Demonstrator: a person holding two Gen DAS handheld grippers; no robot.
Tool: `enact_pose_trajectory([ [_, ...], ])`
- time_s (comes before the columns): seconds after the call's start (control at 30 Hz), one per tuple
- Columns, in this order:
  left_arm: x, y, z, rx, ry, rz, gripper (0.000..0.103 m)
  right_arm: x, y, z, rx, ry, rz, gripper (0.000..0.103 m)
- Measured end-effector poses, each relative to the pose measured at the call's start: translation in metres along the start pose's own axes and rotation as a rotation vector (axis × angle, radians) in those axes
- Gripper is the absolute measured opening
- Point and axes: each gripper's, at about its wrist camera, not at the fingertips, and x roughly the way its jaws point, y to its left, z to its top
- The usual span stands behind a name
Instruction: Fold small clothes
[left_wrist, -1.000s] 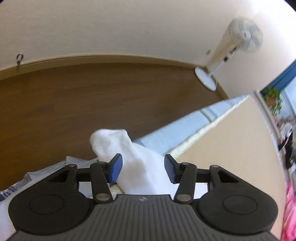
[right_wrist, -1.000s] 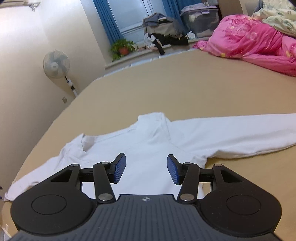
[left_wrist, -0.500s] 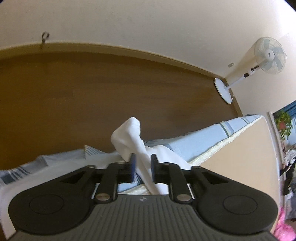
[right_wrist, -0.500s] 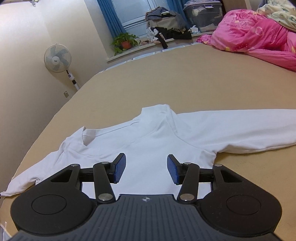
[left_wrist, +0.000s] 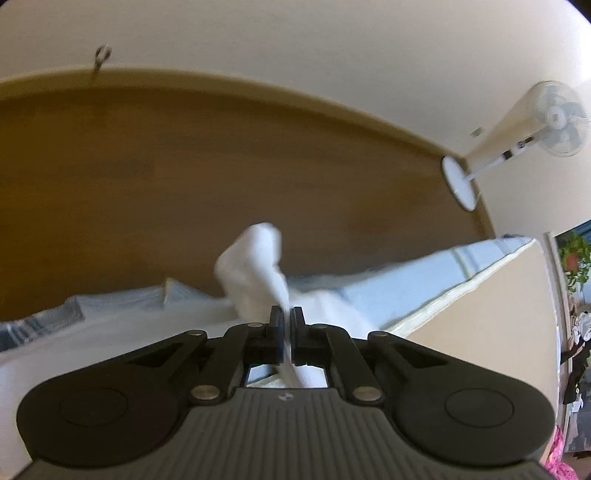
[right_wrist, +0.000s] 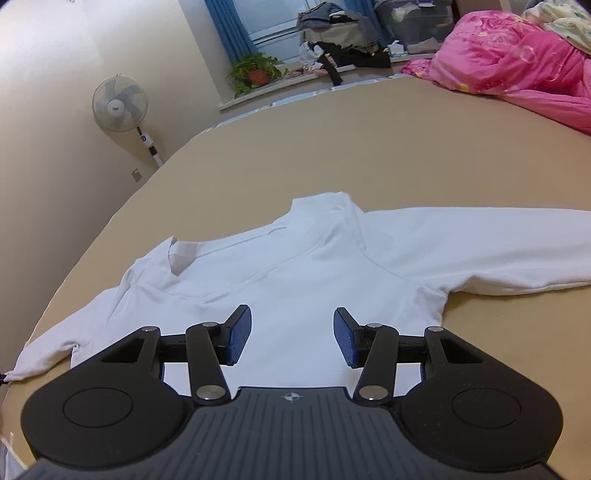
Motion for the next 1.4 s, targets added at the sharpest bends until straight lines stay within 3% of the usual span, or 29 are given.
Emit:
enact_pose_trajectory([
  [0.1,-0.037,-0.046,-0.018,0.203,-0.199,-0.032,0.002,0.004,0.002,0.000,-0.009,0.020,-0.003,0.051],
  [0.2,-0.074,-0.108,-0.067,0.415,-0.282,-0.255,0.002,0.008,0.004,0.001,-0.004,0.028,0.006,0.051],
  [0.27,-0.099,-0.150,-0.117,0.553,-0.285,-0.454,0.002,0.012,0.004,-0.001,0.001,0.032,0.004,0.031],
  [0.3,-0.112,-0.168,-0.143,0.624,-0.292,-0.535,0.002,0.015,0.003,-0.002,0.009,0.042,0.010,0.008],
  [0.33,-0.123,-0.184,-0.172,0.691,-0.290,-0.615,0.002,0.019,0.001,-0.003,0.025,0.056,0.020,0.003],
  [0.43,-0.140,-0.224,-0.263,0.861,-0.149,-0.840,0.004,0.026,-0.004,-0.006,0.079,0.073,0.044,0.006],
  [0.5,-0.136,-0.243,-0.318,1.009,0.075,-0.940,0.015,0.027,-0.006,-0.006,0.110,0.065,0.071,0.008],
  [0.53,-0.134,-0.245,-0.334,1.056,0.151,-0.965,0.015,0.028,-0.007,-0.006,0.119,0.054,0.085,0.020],
  [0.6,-0.127,-0.242,-0.343,1.094,0.187,-0.954,0.015,0.030,-0.009,-0.005,0.140,0.049,0.108,0.041],
  [0.63,-0.120,-0.242,-0.336,1.091,0.191,-0.932,0.015,0.032,-0.010,-0.005,0.155,0.050,0.114,0.044],
  [0.83,-0.075,-0.236,-0.260,0.983,0.022,-0.570,0.015,0.058,-0.011,-0.007,0.233,0.110,0.160,0.044],
  [0.87,-0.074,-0.235,-0.246,0.953,0.004,-0.542,0.015,0.063,-0.008,-0.007,0.235,0.120,0.178,0.044],
  [0.97,-0.070,-0.228,-0.210,0.875,-0.028,-0.510,0.015,0.081,0.010,-0.008,0.204,0.145,0.227,0.044],
  [1.1,-0.079,-0.222,-0.189,0.838,-0.061,-0.503,0.015,0.108,0.031,-0.015,0.149,0.179,0.199,0.043],
  [1.2,-0.094,-0.222,-0.180,0.823,-0.073,-0.509,0.015,0.112,0.047,-0.011,0.051,0.139,0.173,0.001],
  [1.3,-0.103,-0.222,-0.180,0.815,-0.078,-0.515,0.015,0.096,0.044,0.007,0.055,0.053,0.194,0.000],
  [1.4,-0.101,-0.220,-0.181,0.810,-0.059,-0.527,0.015,0.053,0.032,0.045,0.051,-0.087,0.183,0.000],
])
